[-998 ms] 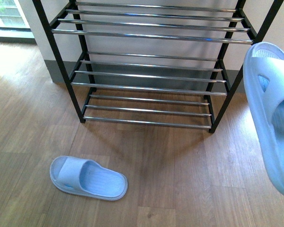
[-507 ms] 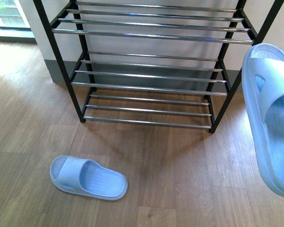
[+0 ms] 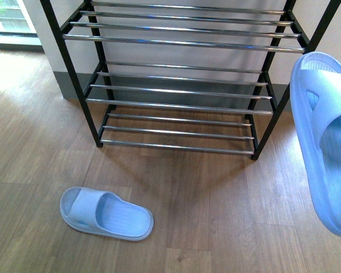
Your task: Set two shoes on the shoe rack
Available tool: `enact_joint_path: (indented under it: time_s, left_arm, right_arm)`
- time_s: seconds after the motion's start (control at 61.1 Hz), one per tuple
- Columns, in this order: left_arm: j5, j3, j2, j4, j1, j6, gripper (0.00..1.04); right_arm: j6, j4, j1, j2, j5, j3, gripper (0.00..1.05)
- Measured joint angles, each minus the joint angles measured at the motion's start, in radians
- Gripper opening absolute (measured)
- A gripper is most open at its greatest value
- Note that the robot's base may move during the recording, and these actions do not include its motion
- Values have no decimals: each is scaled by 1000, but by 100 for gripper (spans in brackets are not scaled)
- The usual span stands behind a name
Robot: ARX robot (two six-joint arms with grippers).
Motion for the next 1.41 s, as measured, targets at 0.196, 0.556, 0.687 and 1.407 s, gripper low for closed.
enact_joint_path:
  time_s: [0.196, 0.556, 0.687, 1.407]
  left_arm:
    - [-27, 216, 435, -10, -65, -16, 95]
    - [21, 557, 786, -116, -103, -48, 95]
    - [70, 655, 859, -158, -129, -67, 95]
    - [43, 842, 942, -344, -163, -56, 63]
  right_arm:
    - [0, 0, 0, 0, 0, 0, 1]
    - [0, 0, 0, 0, 0, 0, 1]
    - [0, 0, 0, 0, 0, 0, 1]
    - [0, 0, 0, 0, 0, 0, 1]
